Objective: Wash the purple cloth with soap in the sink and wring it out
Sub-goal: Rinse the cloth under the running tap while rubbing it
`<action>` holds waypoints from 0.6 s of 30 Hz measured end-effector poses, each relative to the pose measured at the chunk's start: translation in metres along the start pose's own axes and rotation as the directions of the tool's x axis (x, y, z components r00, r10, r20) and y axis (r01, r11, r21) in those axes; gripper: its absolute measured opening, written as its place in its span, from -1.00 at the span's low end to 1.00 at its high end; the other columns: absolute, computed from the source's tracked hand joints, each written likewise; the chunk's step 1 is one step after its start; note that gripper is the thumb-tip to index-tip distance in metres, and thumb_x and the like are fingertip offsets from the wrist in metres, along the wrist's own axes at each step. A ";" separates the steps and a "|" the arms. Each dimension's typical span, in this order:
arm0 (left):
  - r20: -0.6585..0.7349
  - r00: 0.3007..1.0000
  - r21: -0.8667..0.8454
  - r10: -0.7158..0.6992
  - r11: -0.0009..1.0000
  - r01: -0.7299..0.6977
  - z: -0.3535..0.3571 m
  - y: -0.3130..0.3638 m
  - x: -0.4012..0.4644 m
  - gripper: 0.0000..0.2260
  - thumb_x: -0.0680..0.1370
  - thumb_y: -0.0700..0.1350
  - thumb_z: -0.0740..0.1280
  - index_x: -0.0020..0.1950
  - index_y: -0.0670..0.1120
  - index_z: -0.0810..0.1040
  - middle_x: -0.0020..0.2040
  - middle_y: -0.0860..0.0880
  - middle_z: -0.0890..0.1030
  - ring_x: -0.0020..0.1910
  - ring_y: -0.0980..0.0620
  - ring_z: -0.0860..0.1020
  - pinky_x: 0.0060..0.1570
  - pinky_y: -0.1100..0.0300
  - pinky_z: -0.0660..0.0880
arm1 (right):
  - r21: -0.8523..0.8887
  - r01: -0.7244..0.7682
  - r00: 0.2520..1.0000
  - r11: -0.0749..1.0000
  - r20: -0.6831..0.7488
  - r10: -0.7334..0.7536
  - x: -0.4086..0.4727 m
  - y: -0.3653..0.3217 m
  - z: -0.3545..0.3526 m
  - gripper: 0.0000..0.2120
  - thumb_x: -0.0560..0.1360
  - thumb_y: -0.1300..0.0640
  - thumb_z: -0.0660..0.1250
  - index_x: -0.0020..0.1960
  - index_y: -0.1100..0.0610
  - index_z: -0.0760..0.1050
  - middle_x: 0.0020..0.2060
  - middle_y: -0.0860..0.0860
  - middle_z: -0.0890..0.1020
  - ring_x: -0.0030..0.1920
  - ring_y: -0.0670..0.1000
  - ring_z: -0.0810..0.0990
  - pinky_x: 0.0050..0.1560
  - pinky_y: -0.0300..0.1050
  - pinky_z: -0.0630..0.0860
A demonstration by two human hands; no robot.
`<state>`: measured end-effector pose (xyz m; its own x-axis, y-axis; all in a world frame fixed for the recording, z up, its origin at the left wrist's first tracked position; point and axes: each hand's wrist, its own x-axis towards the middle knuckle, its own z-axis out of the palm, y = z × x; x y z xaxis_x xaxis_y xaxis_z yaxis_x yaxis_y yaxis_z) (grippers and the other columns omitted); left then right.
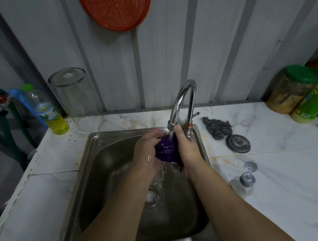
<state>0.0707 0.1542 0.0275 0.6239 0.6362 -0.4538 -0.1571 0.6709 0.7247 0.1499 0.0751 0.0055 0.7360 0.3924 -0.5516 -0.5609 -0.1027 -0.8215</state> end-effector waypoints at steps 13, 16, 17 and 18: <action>0.304 0.863 0.715 -0.403 0.695 0.072 -0.014 0.013 -0.012 -0.59 0.41 -0.30 0.53 0.23 -0.07 0.61 0.02 -0.13 0.73 -0.04 -0.05 0.70 -0.12 0.10 0.65 | -0.018 0.511 0.845 0.859 0.195 -0.499 -0.009 0.000 -0.010 -0.64 0.28 -0.07 0.58 0.06 -0.27 0.63 -0.02 -0.13 0.73 0.05 -0.01 0.71 0.10 -0.06 0.66; 0.309 0.885 0.813 -0.349 0.580 -0.054 -0.009 0.010 -0.012 -0.67 0.34 -0.27 0.54 0.10 -0.13 0.67 -0.24 -0.09 0.69 -0.33 0.06 0.61 -0.42 0.21 0.45 | 0.072 0.408 0.890 0.910 0.191 -0.414 -0.004 0.006 -0.009 -0.58 0.18 -0.04 0.64 0.03 -0.17 0.70 0.02 0.03 0.75 0.06 0.07 0.72 0.09 -0.03 0.67; 0.299 0.898 0.848 -0.321 0.521 -0.096 -0.007 0.008 -0.011 -0.68 0.30 -0.26 0.54 0.04 -0.16 0.68 -0.28 -0.15 0.68 -0.37 0.03 0.58 -0.44 0.23 0.42 | 0.089 0.379 0.903 0.921 0.180 -0.389 -0.002 0.008 -0.008 -0.56 0.15 -0.03 0.65 0.03 -0.12 0.72 0.03 0.08 0.75 0.07 0.09 0.73 0.07 -0.03 0.68; 0.292 0.914 0.881 -0.283 0.452 -0.141 -0.005 0.005 -0.010 -0.73 0.28 -0.26 0.53 -0.03 -0.16 0.69 -0.32 -0.16 0.67 -0.40 0.01 0.58 -0.44 0.25 0.43 | 0.084 0.364 0.911 0.928 0.174 -0.373 -0.001 0.009 -0.008 -0.56 0.14 -0.02 0.64 0.01 -0.07 0.73 0.01 0.09 0.76 0.05 0.09 0.73 0.05 -0.04 0.68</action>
<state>0.0598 0.1537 0.0329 0.8377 0.2801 -0.4688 0.5155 -0.1220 0.8482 0.1472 0.0661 -0.0030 0.8142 0.5548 -0.1710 -0.2842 0.1240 -0.9507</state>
